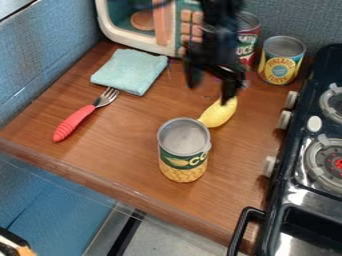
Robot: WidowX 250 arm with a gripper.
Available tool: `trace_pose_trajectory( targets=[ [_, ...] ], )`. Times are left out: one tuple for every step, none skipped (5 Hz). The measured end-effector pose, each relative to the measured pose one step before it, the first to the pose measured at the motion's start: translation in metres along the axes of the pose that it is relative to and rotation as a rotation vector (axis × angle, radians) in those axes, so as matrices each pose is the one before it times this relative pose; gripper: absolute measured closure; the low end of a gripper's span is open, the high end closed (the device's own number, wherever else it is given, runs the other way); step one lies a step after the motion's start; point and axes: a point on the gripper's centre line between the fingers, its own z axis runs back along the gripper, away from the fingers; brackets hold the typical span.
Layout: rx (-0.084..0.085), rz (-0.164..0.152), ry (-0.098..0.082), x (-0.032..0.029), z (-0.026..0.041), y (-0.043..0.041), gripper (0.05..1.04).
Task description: Put the banana on the blue cloth
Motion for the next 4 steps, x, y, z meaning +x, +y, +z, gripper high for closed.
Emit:
trace_pose_trajectory(
  targets=[
    [0.0005, 0.0226, 0.0165, -0.00008, -0.01813, -0.0058, 0.084],
    [0.0049, 0.0206, -0.0169, 0.00202, -0.0011, -0.00214, 0.084],
    [-0.0199, 0.0352, 0.0177, -0.00251, 0.00035, -0.00317, 0.159],
    [0.0159, 0.025, 0.014, -0.00113, 0.00213, 0.00258, 0.42]
  ],
)
